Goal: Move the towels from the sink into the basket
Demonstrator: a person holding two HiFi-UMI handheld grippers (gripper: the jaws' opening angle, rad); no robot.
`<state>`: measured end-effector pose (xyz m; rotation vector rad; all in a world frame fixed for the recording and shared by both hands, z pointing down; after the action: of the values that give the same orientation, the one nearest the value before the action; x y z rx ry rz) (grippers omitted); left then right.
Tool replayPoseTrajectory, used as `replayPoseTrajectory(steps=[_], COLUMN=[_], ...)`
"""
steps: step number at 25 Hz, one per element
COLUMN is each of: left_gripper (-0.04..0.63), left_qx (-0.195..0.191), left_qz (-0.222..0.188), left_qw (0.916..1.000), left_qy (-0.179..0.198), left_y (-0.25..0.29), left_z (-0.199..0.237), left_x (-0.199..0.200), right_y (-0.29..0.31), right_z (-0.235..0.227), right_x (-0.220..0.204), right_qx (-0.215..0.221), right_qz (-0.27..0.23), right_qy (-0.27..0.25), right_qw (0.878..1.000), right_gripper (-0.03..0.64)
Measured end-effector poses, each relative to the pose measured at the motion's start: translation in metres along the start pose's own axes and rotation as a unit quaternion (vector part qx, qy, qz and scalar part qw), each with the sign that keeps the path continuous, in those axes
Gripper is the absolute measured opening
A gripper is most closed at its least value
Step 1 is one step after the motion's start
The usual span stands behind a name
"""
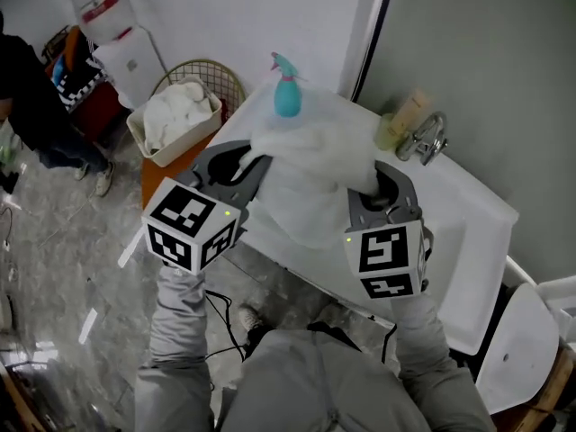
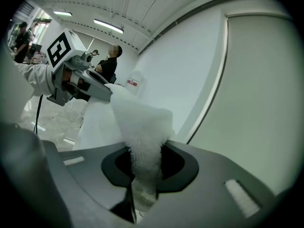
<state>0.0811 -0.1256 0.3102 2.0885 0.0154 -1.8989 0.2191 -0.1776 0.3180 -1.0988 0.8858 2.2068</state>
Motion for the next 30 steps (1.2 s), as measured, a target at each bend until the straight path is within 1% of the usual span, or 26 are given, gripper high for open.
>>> replayPoseTrajectory(steps=[3,6,10,13,16,23,26,30], left_gripper=[0.114,0.114,0.114,0.114,0.114,0.114,0.114,0.114], left_qx=[0.020,0.044,0.068,0.095,0.120,0.188,0.213,0.238], left_qz=[-0.009,-0.019,-0.030,-0.035,-0.033,-0.020,-0.019,-0.019], left_qw=[0.9997,0.9987,0.9968,0.9945,0.9920,0.9819,0.9768,0.9710], left_qy=[0.004,0.016,0.028,0.027,0.023,0.003,0.004,0.011], left_y=[-0.045,-0.088,-0.140,-0.174,-0.203,-0.246,-0.254,-0.253], left_z=[0.041,0.085,0.140,0.177,0.208,0.288,0.325,0.374], left_x=[0.002,0.005,0.009,0.006,-0.004,-0.032,-0.033,-0.023], right_y=[0.013,0.032,0.053,0.070,0.088,0.153,0.186,0.231], right_z=[0.038,0.075,0.122,0.157,0.190,0.254,0.270,0.277], right_x=[0.045,0.091,0.146,0.180,0.203,0.251,0.274,0.306], right_qx=[0.004,0.008,0.007,0.022,0.044,0.100,0.119,0.135], right_qz=[-0.022,-0.050,-0.079,-0.096,-0.104,-0.126,-0.142,-0.160], right_qy=[-0.010,-0.021,-0.023,-0.030,-0.039,-0.053,-0.056,-0.055], right_qw=[1.000,0.998,0.997,0.995,0.993,0.986,0.981,0.976], right_gripper=[0.067,0.067,0.067,0.067,0.067,0.067,0.067,0.067])
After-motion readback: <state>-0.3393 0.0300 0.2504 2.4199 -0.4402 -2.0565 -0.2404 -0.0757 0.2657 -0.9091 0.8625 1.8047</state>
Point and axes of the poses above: the fingertips, and each gripper's own axes: y forward along the fingers, z to its left, x out of its top, the point moved 1 cm from there along -y, backward along the fingers
